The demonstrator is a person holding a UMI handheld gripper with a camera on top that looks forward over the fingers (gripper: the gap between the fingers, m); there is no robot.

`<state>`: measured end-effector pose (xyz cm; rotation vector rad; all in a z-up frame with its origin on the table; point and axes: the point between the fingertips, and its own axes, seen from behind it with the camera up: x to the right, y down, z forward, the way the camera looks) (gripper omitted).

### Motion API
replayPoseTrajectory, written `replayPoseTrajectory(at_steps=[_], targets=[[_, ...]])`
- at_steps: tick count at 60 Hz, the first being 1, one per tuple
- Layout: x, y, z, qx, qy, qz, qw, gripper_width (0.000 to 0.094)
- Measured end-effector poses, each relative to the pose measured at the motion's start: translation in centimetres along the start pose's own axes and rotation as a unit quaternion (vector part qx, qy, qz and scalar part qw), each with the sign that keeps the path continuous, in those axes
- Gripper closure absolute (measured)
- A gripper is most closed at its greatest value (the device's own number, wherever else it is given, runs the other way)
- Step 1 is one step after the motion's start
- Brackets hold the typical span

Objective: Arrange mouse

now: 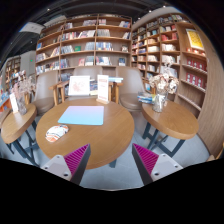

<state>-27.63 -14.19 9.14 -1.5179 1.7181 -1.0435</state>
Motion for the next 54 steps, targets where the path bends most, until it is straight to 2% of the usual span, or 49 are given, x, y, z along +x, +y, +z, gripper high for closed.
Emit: replayPoseTrajectory(at_steps=[18, 44, 54], targets=[[-5.8, 0.4, 0.3, -0.013, -0.036, -0.010, 0.999, 0.0077], [-20.3, 3.0, 0.8, -0.031, -0.132, -0.029, 0.990, 0.0080], [-23.6, 3.2, 2.5, -0.028, -0.143, -0.042, 0.988, 0.0079]])
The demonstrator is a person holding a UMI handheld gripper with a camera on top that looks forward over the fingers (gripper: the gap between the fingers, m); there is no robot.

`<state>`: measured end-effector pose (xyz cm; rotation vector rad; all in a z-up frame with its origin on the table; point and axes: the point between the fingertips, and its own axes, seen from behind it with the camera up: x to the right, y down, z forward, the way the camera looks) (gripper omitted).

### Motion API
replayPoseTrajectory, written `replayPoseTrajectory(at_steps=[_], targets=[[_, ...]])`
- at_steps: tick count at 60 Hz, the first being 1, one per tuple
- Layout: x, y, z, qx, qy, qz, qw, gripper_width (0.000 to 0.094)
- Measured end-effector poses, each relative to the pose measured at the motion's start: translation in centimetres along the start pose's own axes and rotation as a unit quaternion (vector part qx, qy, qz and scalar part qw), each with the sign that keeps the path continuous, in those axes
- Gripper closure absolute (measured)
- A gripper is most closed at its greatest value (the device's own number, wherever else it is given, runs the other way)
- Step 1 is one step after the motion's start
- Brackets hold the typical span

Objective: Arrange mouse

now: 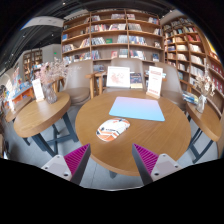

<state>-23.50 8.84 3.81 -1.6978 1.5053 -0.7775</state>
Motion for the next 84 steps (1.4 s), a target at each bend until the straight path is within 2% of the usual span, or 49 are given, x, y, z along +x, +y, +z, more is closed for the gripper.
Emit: replayPoseTrajectory(at_steps=[25, 30, 73, 77, 80, 83, 84], targets=[[-2.0, 0.4, 7.8, -0.029, 0.006, -0.003, 1.000, 0.0083], [-1.7, -0.3, 9.1, -0.021, 0.015, -0.009, 1.000, 0.0083], [-3.2, -4.3, 15.4, -0.023, -0.009, -0.021, 0.999, 0.0085], [-3.0, -4.5, 15.6, -0.023, -0.006, -0.020, 1.000, 0.0129], [-2.7, -4.6, 15.8, -0.020, 0.000, -0.019, 1.000, 0.0205], [-2.4, -4.7, 16.0, -0.018, 0.005, -0.016, 1.000, 0.0343], [-2.3, -4.8, 16.1, -0.016, 0.007, -0.015, 1.000, 0.0422]])
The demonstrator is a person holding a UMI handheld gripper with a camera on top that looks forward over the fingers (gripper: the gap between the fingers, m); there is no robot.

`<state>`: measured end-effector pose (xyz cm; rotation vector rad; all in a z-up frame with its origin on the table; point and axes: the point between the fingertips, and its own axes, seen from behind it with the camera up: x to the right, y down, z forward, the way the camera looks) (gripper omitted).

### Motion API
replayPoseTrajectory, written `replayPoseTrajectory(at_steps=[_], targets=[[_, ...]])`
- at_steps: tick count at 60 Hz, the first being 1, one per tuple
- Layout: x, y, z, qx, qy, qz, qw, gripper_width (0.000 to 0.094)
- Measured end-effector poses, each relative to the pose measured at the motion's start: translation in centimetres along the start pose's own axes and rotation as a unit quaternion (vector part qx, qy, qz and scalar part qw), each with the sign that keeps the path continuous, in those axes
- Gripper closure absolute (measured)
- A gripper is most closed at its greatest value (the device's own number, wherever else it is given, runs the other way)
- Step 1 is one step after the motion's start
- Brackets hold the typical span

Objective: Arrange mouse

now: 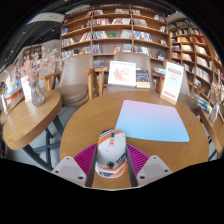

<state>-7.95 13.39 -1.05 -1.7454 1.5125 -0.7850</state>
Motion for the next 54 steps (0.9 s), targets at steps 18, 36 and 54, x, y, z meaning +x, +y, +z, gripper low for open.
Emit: replayPoseTrajectory(at_steps=[18, 36, 54], targets=[[1.8, -6.0, -3.9, 0.038, -0.029, 0.035, 0.998, 0.0496], [14.0, -13.8, 4.1, 0.061, 0.032, 0.016, 0.997, 0.0496], [15.6, -7.2, 9.6, -0.002, 0.019, 0.037, 0.999, 0.0430]])
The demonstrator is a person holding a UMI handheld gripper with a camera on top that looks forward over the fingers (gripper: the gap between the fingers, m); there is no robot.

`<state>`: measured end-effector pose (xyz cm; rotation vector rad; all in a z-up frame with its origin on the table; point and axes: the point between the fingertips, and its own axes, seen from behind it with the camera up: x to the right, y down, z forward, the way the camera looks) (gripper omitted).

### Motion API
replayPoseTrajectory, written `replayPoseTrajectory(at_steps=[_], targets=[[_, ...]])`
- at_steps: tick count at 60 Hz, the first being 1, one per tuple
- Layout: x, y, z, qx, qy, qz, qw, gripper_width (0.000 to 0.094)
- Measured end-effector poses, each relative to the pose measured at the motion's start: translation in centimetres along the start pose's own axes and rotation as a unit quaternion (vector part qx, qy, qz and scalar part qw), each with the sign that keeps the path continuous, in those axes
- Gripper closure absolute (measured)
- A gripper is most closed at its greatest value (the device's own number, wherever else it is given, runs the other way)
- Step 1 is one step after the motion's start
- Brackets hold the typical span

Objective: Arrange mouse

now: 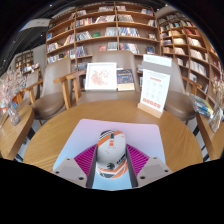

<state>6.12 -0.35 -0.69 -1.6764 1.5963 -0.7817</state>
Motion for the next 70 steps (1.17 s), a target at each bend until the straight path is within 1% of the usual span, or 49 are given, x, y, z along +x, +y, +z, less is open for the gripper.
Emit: replayPoseTrajectory(at_steps=[3, 4, 7, 10, 13, 20, 25, 32, 42, 52, 70], targets=[[0.1, 0.0, -0.2, 0.006, 0.002, -0.004, 1.000, 0.0390], [0.2, 0.0, -0.3, 0.007, 0.005, -0.004, 1.000, 0.0362], [0.5, -0.3, -1.0, 0.008, 0.015, 0.000, 1.000, 0.0212], [0.4, -1.1, -2.4, 0.021, 0.018, 0.002, 1.000, 0.0067], [0.5, -1.5, -4.5, 0.028, 0.024, 0.002, 0.999, 0.0096], [0.4, -2.3, -11.3, 0.049, 0.040, -0.005, 0.998, 0.0083], [-0.1, -1.9, -16.6, 0.061, 0.047, -0.004, 0.997, 0.0084], [-1.4, 0.6, -23.0, 0.062, 0.037, -0.015, 0.997, 0.0084], [-1.9, 5.2, -29.2, 0.048, 0.036, -0.019, 0.998, 0.0084], [-2.3, 8.1, -32.7, 0.048, 0.035, -0.035, 0.998, 0.0081], [-2.4, 9.2, -35.8, 0.061, 0.026, -0.041, 0.997, 0.0079]])
